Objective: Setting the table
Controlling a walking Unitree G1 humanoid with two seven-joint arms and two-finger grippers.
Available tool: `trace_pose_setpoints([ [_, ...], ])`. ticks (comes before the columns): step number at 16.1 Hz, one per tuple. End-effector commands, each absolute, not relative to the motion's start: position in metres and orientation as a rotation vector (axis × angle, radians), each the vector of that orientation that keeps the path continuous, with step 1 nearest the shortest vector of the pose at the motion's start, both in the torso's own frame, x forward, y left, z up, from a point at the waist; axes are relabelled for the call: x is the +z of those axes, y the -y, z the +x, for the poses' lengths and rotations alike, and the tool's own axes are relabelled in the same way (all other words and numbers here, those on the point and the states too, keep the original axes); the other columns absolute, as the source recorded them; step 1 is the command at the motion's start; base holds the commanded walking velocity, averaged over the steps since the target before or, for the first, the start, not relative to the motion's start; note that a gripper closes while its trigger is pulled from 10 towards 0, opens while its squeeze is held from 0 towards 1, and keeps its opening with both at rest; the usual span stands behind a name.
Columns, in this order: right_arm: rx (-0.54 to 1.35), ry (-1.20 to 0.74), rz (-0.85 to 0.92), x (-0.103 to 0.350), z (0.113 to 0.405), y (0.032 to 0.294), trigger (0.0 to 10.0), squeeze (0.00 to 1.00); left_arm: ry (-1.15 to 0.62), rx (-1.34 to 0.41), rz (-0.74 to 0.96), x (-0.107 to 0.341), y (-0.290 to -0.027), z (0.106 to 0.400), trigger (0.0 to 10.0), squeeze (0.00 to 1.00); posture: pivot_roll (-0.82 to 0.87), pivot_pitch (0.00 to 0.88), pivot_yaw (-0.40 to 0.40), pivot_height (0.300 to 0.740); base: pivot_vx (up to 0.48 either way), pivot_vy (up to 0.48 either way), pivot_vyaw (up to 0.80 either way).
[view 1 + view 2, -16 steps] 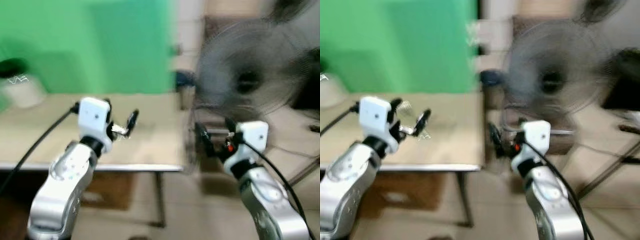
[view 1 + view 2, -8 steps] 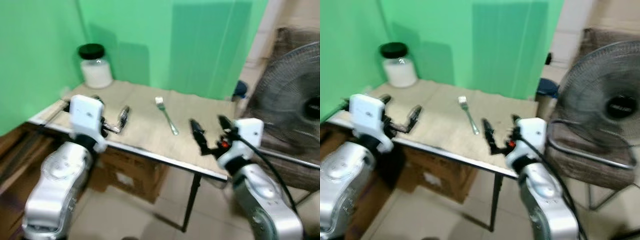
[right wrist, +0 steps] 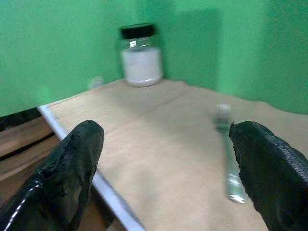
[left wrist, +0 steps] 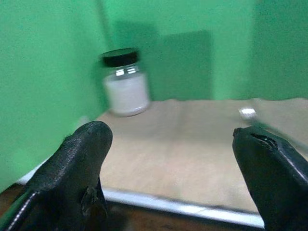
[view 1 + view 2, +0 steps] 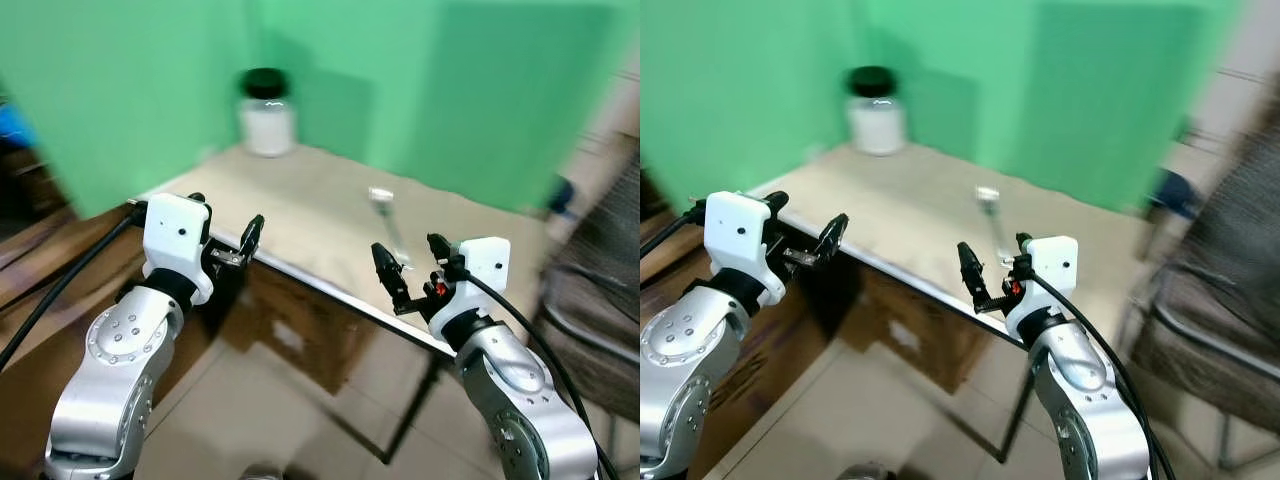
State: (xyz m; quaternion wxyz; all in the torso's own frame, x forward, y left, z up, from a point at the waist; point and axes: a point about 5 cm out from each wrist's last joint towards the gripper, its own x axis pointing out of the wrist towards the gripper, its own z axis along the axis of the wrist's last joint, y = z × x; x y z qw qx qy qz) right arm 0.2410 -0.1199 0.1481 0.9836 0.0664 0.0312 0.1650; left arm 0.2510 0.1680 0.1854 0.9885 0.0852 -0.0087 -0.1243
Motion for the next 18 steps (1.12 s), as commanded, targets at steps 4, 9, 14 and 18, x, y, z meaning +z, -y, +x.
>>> trace_pose_setpoints([
  [4, 0.293, -0.065, 0.145, 0.1501, 0.2448, 0.1247, 10.0, 0.00, 0.027, -0.283, 0.166, 0.1875, -0.1655, 0.2508, 10.0, 0.00, 0.08, 0.000, 0.004, 0.740, 0.307, 0.000, 0.00],
  [9, 0.287, -0.072, 0.150, 0.1496, 0.2460, 0.1265, 10.0, 0.00, 0.022, -0.293, 0.168, 0.1868, -0.1664, 0.2503, 10.0, 0.00, 0.08, 0.000, 0.002, 0.740, 0.324, 0.000, 0.00],
  [14, 0.337, -0.076, 0.136, 0.1509, 0.2458, 0.1218, 10.0, 0.00, 0.023, -0.297, 0.165, 0.1866, -0.1657, 0.2493, 10.0, 0.00, 0.08, 0.000, -0.005, 0.740, 0.326, 0.000, 0.00],
  [18, 0.311, -0.111, 0.126, 0.1511, 0.2491, 0.1252, 10.0, 0.00, 0.003, -0.340, 0.171, 0.1840, -0.1649, 0.2475, 10.0, 0.00, 0.08, 0.000, -0.004, 0.740, 0.060, 0.000, 0.00],
])
